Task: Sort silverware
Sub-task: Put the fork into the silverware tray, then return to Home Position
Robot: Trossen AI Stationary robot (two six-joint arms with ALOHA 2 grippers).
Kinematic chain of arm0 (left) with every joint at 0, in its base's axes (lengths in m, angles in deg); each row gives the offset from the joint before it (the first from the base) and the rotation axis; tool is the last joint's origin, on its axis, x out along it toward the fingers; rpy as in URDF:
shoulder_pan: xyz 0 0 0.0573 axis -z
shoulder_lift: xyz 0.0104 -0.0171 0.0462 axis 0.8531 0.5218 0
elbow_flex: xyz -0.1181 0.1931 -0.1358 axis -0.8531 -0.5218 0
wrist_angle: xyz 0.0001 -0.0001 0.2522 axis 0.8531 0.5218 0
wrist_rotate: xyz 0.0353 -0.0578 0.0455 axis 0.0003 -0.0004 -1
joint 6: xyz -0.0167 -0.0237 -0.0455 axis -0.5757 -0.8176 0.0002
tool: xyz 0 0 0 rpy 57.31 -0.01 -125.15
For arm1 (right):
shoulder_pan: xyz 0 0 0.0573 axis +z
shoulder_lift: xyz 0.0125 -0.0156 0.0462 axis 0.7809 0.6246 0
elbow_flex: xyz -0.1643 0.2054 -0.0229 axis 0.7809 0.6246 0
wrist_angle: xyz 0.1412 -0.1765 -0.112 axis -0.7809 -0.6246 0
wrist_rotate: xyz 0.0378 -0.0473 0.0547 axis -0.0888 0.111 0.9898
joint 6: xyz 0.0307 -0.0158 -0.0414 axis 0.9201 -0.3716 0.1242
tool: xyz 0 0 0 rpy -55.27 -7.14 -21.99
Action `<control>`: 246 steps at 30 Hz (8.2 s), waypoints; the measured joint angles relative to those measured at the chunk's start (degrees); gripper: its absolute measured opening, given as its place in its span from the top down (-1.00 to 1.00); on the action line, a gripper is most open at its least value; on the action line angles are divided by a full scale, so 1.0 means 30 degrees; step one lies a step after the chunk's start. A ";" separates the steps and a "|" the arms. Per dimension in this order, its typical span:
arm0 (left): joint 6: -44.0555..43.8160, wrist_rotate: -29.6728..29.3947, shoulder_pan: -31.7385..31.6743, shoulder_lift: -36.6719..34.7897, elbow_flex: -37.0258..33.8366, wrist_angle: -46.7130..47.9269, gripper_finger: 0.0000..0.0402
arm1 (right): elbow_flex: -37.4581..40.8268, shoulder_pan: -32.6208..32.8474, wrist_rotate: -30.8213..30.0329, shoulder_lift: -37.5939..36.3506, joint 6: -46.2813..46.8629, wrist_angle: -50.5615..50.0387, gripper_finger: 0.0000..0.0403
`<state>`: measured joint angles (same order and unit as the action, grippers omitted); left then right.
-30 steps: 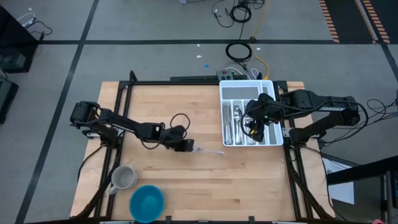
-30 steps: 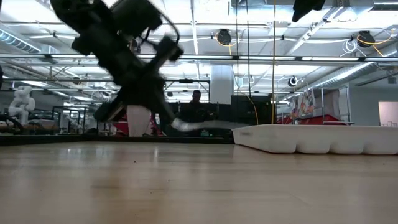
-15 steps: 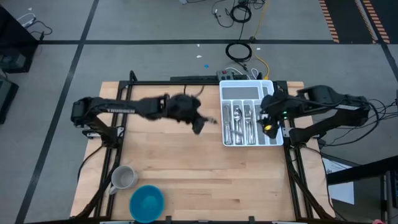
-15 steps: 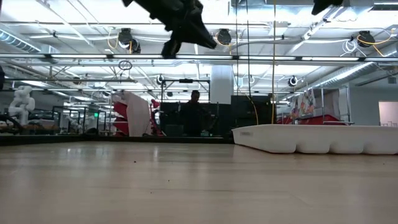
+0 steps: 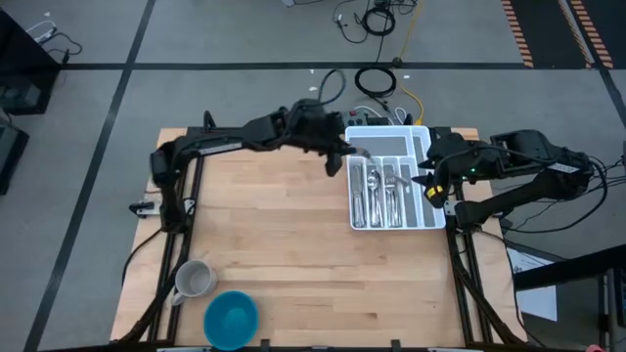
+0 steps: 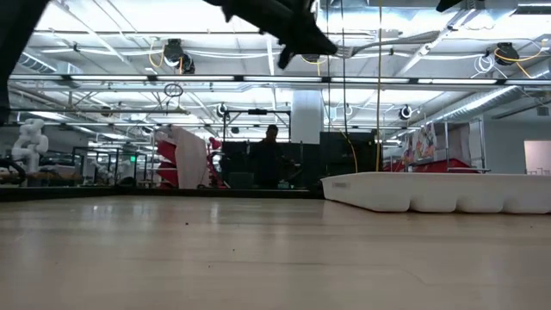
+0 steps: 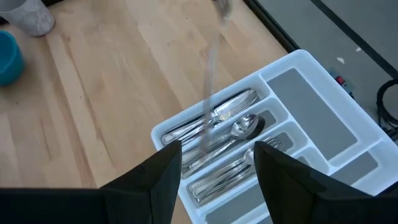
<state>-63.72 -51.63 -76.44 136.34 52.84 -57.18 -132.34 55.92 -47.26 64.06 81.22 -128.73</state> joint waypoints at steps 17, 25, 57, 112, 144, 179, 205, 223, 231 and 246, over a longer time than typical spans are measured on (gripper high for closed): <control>0.7165 0.2908 -0.0692 0.8693 1.0332 0.4602 0.99 | 0.0000 0.0000 -0.0235 -0.0017 0.1113 0.0022 0.05; 0.9817 0.2326 -0.0502 1.0022 1.0336 0.5832 0.99 | 0.0000 0.0000 -0.1059 -0.0010 0.1307 0.0029 0.05; 1.0378 0.1079 0.1582 1.0563 1.0362 0.3518 0.99 | 0.1151 -0.0433 -0.4018 0.0617 0.3563 -0.3148 0.05; 0.9523 0.1403 0.1291 1.0490 1.1586 0.5235 0.87 | 1.0914 -0.6615 0.2762 0.1400 -0.8793 1.0389 0.99; 0.6272 0.3429 -0.0990 0.5334 1.1578 0.9450 0.37 | 2.4523 -1.4554 0.9882 -0.6479 -0.0731 2.4751 1.00; 0.7147 0.2777 -0.1238 -0.0709 1.1542 1.3120 0.36 | 2.5548 -1.8884 1.4594 -0.4817 -0.2991 2.8469 -0.02; 0.4351 -0.2642 -0.1154 -1.1301 1.1386 1.8720 0.40 | 0.4950 -1.8892 1.0479 -1.3158 -0.3720 0.7614 0.03; -0.0029 -0.1782 -0.1151 -2.3393 -1.1684 -0.1498 0.40 | 2.1923 -1.8826 2.7099 -1.6892 0.6784 4.0744 0.02; -0.4740 -0.1768 -0.1158 -2.8332 -2.1484 -1.0298 0.40 | 2.5499 -1.8353 2.5536 -1.5718 1.2465 5.0323 0.02; -0.6849 0.1678 -0.1151 -3.3432 -2.6604 -1.0248 0.40 | 2.8864 -1.4053 2.3541 -1.6191 1.9410 5.5307 0.02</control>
<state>-84.26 -46.59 -79.89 36.04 -26.97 -87.92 -45.75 13.77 23.37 15.49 139.45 37.19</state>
